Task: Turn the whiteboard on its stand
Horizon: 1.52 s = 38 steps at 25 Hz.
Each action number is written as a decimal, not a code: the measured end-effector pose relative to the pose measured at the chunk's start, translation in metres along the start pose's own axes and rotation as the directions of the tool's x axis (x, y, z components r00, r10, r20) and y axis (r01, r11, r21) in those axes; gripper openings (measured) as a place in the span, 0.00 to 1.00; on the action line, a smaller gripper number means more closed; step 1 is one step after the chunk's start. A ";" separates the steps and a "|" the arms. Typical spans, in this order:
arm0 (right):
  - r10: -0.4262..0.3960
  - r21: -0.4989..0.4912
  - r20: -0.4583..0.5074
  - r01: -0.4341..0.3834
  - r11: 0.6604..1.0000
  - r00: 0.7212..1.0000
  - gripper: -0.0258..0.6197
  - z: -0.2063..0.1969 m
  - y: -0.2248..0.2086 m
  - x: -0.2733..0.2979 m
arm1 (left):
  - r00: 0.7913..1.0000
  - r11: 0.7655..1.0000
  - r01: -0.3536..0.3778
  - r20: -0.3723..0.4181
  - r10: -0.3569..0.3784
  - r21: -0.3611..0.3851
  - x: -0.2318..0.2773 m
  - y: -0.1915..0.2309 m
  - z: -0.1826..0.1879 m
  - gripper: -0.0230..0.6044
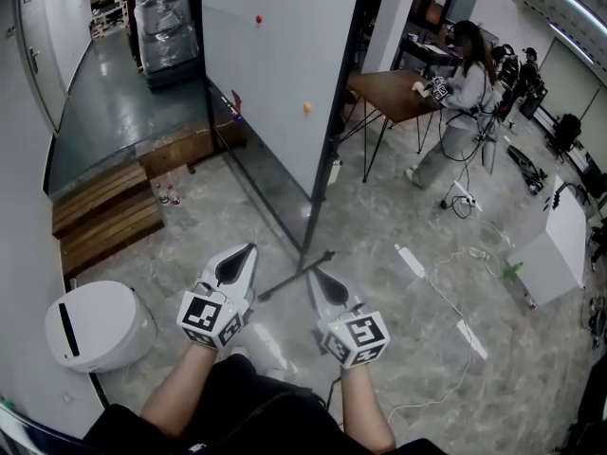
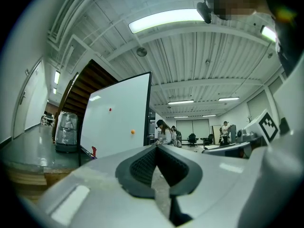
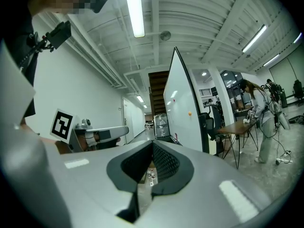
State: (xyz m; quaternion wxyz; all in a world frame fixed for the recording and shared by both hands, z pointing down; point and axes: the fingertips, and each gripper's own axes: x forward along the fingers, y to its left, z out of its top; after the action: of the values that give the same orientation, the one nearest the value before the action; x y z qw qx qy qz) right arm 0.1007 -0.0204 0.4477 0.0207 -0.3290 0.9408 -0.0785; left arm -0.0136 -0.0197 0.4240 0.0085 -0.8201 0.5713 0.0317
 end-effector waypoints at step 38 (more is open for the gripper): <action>-0.141 -0.048 -0.001 0.141 0.989 0.990 0.05 0.020 -0.049 0.164 | 0.988 0.987 0.153 0.005 -0.153 -0.040 0.120 0.137 -0.004 0.04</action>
State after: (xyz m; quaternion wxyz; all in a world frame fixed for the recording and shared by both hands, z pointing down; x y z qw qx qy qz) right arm 0.0047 -0.1630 0.4376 0.0051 -0.3949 0.9169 -0.0581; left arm -0.1001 -0.1799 0.4233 -0.0052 -0.8615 0.5059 0.0434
